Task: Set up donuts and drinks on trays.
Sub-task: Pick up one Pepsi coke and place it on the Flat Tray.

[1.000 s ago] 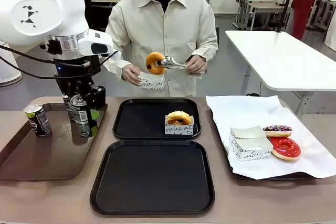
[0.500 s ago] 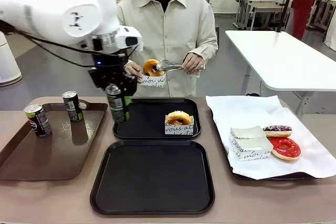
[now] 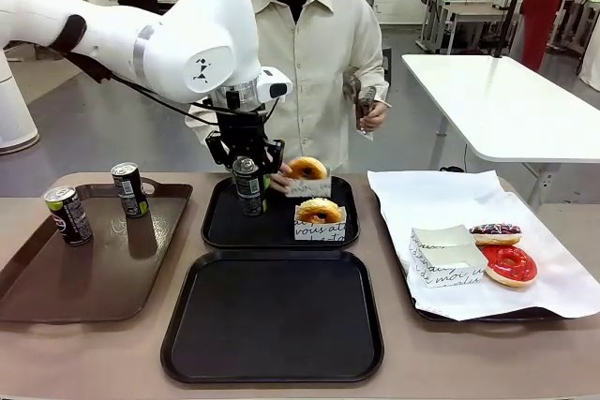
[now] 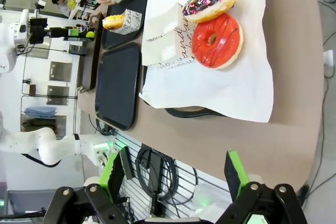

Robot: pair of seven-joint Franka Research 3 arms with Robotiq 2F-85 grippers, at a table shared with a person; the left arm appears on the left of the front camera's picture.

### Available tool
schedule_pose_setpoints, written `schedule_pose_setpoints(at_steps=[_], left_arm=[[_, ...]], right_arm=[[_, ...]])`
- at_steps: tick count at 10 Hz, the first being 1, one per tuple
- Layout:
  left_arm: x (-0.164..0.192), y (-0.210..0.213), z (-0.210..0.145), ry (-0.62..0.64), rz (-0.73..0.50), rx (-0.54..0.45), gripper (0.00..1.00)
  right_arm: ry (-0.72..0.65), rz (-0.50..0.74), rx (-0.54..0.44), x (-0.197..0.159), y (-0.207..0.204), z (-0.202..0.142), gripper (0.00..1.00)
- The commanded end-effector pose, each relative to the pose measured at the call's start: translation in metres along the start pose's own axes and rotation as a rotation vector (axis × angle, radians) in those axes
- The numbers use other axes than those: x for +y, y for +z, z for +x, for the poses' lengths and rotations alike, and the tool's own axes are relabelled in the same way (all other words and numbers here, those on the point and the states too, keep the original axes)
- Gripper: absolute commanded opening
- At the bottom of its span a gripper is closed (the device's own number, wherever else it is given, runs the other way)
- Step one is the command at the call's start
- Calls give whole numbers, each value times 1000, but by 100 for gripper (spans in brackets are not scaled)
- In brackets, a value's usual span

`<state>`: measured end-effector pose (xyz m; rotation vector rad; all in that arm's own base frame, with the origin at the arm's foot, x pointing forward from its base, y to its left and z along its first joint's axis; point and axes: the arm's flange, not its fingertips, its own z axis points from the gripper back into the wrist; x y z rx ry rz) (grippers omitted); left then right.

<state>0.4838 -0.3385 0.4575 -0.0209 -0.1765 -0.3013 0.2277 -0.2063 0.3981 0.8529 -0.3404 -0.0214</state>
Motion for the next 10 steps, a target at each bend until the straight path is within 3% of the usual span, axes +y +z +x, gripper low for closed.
schedule_pose_setpoints(at_steps=[1,3,4,6,10], left_arm=[[13,32,-38,-73,-2,95,58],[32,49,-105,-207,32,144,58],[36,50,-114,-207,26,138,58],[34,47,-104,-178,32,116,58],[22,5,-31,-29,42,102,58]], right_arm=[[13,23,-19,-2,-1,2,100],[13,23,-19,-2,-1,2,100],[13,23,-19,-2,-1,2,100],[13,23,-19,-2,-1,2,100],[13,23,-19,-2,-1,2,100]])
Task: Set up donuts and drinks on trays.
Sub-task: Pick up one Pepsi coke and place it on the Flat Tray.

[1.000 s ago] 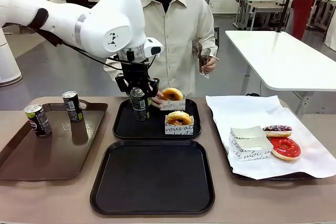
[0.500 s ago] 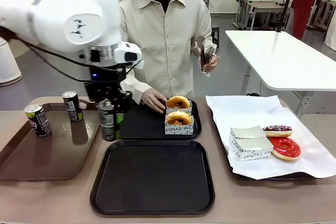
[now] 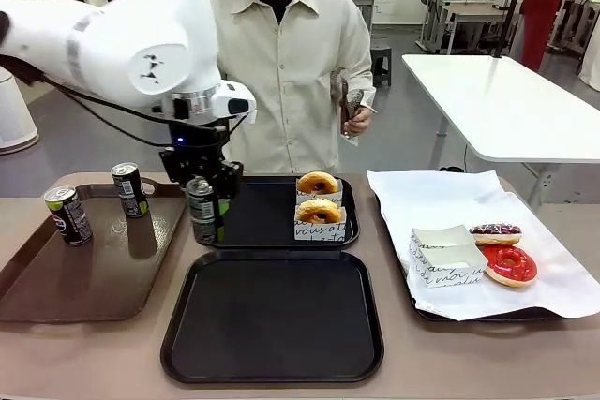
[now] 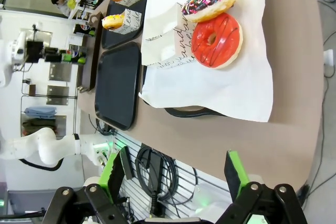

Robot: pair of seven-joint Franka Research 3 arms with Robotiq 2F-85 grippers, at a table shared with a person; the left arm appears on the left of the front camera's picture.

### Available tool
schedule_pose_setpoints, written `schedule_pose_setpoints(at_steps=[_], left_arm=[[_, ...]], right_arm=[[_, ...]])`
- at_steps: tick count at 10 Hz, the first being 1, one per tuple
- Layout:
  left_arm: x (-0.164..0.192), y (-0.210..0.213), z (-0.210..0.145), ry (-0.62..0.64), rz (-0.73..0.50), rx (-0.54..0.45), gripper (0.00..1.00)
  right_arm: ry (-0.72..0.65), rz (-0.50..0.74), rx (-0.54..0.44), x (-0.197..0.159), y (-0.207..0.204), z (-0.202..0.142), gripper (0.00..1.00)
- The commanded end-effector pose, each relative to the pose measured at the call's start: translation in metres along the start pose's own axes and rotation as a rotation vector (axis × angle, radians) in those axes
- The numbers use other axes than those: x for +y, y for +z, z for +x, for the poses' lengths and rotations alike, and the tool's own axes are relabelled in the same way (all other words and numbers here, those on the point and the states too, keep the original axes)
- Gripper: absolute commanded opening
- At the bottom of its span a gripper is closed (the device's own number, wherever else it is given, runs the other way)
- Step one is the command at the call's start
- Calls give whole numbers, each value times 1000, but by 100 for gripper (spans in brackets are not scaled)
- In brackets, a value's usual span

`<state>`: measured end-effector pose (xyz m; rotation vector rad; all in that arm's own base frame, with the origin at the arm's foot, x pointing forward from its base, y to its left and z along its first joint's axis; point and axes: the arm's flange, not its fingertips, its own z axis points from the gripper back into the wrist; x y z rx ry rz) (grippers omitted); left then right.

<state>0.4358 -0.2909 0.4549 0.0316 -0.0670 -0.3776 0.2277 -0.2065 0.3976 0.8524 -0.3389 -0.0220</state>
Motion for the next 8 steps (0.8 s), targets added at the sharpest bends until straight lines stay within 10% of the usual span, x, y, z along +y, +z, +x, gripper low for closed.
schedule_pose_setpoints(at_steps=[1,8], left_arm=[[-8,-10,51,79,6,-23,58],[1,-55,95,130,-8,-83,58]], right_arm=[[14,24,-20,-1,-1,2,100],[14,24,-20,-1,-1,2,100]])
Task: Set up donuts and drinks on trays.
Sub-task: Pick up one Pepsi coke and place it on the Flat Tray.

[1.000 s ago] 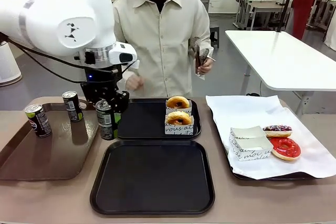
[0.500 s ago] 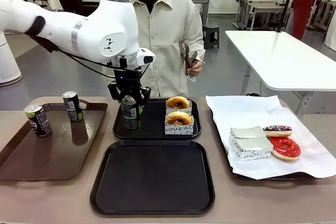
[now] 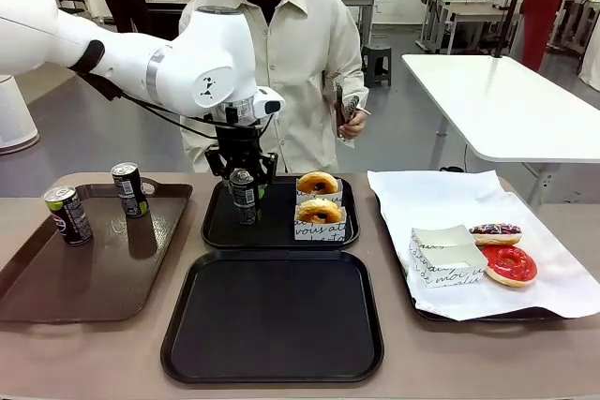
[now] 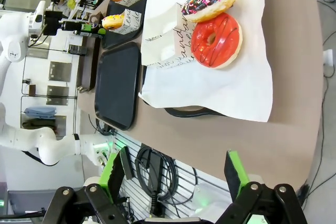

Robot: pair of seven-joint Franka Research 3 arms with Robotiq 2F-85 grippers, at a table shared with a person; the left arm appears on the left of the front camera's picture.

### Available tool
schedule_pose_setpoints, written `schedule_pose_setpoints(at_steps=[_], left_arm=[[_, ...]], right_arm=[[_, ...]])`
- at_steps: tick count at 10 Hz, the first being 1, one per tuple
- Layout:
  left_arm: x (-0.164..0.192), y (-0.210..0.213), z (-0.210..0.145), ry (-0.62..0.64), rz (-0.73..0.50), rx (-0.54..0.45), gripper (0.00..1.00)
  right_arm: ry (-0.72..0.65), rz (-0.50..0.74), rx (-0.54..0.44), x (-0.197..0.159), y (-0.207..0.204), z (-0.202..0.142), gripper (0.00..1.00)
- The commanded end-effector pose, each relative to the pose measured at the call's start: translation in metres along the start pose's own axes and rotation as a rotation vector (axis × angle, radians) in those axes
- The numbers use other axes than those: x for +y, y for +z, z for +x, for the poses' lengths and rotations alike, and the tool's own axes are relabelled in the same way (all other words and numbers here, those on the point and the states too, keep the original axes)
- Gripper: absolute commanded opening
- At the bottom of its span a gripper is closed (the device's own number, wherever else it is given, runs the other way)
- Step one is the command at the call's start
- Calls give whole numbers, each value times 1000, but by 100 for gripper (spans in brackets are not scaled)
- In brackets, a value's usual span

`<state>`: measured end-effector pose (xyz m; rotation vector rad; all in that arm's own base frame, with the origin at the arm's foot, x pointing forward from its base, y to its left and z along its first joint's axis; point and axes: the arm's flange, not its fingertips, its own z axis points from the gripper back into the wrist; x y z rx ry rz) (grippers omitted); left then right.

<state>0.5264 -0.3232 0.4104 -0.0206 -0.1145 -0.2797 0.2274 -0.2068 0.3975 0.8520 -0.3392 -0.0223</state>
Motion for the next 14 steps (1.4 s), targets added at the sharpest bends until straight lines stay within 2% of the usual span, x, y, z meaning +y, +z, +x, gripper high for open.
schedule_pose_setpoints(at_steps=[1,5,6,7,10,11,12,14], left_arm=[[0,-11,1,24,38,-30,58],[4,-24,3,26,76,-18,58],[4,-25,3,23,76,-16,75],[4,-24,3,21,74,-14,100],[6,-10,-1,19,55,-19,100],[9,8,-9,11,58,-26,97],[11,27,-18,16,48,-37,100],[13,56,-31,-5,32,-75,100]], right_arm=[[14,24,-19,-1,-1,2,100],[14,24,-19,-1,-1,2,100],[14,24,-19,-1,-1,2,100],[14,24,-19,-1,-1,2,100],[14,24,-19,-1,-1,2,100],[14,24,-19,-1,-1,2,100],[14,24,-19,-1,-1,2,100],[14,24,-19,-1,-1,2,100]])
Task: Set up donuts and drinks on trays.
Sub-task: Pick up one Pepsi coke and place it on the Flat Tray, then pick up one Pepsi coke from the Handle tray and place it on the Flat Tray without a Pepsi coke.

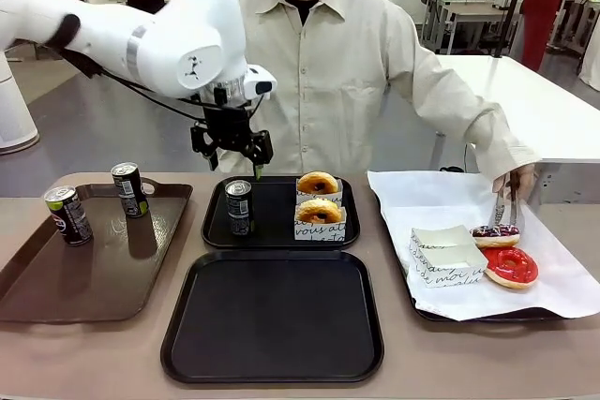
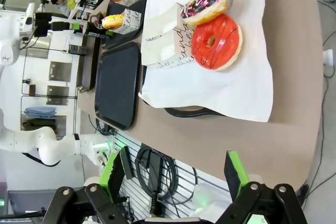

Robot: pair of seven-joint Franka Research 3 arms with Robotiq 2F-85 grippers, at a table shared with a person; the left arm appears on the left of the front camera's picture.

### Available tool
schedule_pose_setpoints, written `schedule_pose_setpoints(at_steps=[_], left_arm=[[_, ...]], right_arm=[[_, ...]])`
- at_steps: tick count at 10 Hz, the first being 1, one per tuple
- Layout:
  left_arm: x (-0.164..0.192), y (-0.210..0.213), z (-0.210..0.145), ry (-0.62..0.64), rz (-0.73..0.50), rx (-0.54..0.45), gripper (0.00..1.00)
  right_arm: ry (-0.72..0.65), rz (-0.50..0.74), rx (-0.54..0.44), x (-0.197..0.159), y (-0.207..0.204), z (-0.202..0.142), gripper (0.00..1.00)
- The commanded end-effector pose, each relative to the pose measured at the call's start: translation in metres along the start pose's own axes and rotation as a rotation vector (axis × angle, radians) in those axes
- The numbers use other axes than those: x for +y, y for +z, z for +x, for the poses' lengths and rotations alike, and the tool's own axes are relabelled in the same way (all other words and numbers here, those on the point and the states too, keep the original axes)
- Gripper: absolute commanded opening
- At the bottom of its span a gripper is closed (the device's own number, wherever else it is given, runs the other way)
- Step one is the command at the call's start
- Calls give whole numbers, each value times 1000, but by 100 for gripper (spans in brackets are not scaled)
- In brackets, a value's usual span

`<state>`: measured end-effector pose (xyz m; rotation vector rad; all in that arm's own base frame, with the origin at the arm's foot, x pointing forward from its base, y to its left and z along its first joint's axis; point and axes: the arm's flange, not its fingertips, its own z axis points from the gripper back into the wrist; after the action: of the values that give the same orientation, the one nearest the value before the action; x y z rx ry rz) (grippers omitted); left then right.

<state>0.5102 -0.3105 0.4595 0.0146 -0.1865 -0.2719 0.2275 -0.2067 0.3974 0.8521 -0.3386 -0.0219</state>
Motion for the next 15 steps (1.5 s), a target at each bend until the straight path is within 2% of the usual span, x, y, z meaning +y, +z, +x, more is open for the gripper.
schedule_pose_setpoints(at_steps=[1,3,4,10,12,13,14,15], left_arm=[[7,12,-17,-4,-17,-2,100],[10,12,-15,22,-23,21,100],[2,22,-9,8,-2,-13,100],[1,22,-10,11,-8,-7,100],[104,30,-5,167,6,11,100],[148,28,-13,244,-32,37,100],[178,27,-16,259,-48,55,100],[194,28,-33,255,-34,54,100]], right_arm=[[14,24,-20,-1,-1,2,100],[14,24,-20,-1,-1,2,100],[14,24,-20,-1,-1,2,100],[14,24,-20,-1,-1,2,100],[14,24,-20,-1,-1,2,100],[14,24,-20,-1,-1,2,100],[14,24,-20,-1,-1,2,100],[14,24,-20,-1,-1,2,100]])
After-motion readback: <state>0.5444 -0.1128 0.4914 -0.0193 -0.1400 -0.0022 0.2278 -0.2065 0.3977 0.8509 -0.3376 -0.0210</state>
